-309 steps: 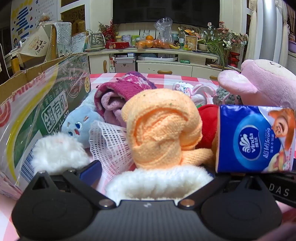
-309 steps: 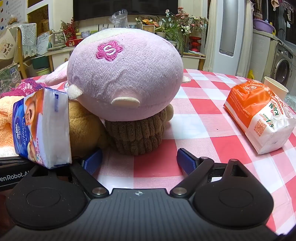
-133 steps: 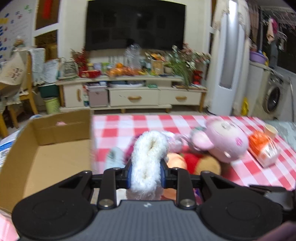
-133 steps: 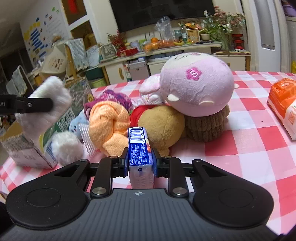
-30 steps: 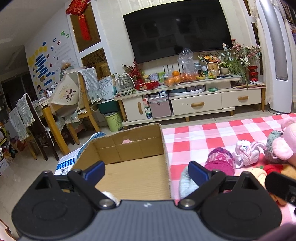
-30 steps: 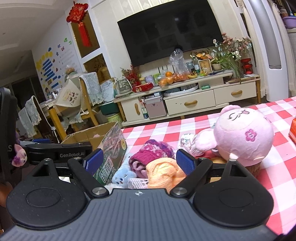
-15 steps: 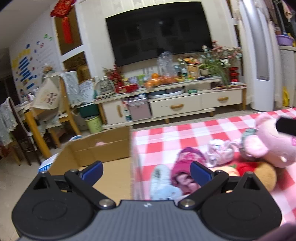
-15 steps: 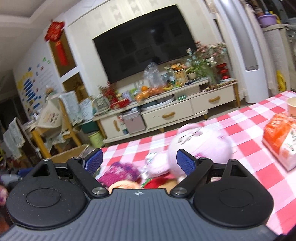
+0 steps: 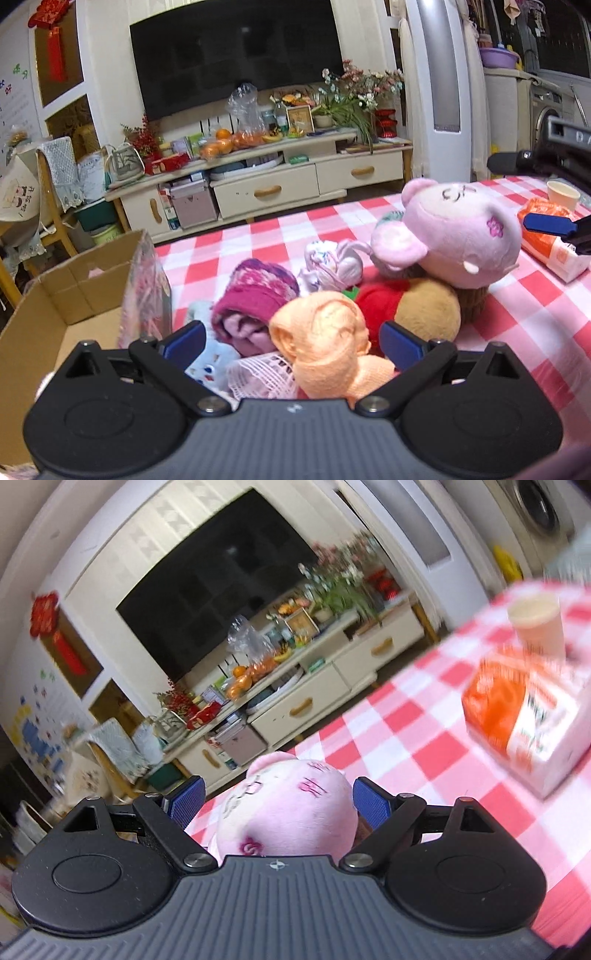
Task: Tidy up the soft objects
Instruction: 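Grasp the orange knitted doll with the left gripper while the right grasps the pink pig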
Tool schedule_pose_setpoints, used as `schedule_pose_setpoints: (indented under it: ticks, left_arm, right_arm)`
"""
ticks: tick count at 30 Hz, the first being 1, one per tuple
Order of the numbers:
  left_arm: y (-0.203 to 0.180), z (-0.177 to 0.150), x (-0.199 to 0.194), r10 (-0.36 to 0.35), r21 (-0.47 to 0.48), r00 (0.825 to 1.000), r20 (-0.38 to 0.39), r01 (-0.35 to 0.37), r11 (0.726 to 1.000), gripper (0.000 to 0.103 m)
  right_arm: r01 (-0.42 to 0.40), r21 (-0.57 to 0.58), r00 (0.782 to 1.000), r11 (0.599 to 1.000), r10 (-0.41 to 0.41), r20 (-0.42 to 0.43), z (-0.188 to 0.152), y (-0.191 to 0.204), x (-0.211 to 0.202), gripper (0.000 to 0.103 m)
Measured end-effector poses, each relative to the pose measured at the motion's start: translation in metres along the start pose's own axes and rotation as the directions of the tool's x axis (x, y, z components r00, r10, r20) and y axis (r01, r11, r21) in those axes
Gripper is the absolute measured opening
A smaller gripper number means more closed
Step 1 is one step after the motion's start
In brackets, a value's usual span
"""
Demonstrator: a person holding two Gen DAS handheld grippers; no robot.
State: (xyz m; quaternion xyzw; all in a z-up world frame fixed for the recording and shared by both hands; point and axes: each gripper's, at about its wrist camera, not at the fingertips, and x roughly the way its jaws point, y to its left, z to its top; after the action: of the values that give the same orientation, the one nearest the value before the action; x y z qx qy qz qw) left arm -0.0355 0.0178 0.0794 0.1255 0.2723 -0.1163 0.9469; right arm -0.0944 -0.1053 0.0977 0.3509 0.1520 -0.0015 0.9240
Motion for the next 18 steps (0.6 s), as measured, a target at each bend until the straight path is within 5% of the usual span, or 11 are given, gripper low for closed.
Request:
schedule_pose_setpoints:
  ticks: [18]
  left_arm:
    - [-0.01,-0.003,0.044,-0.025,-0.076,0.995,-0.092,0.018,0.997,0.078]
  right_arm:
    - [-0.074,0.126,0.974,0.989,0.099,-0.203,0.006,-0.019,0.024,0.103]
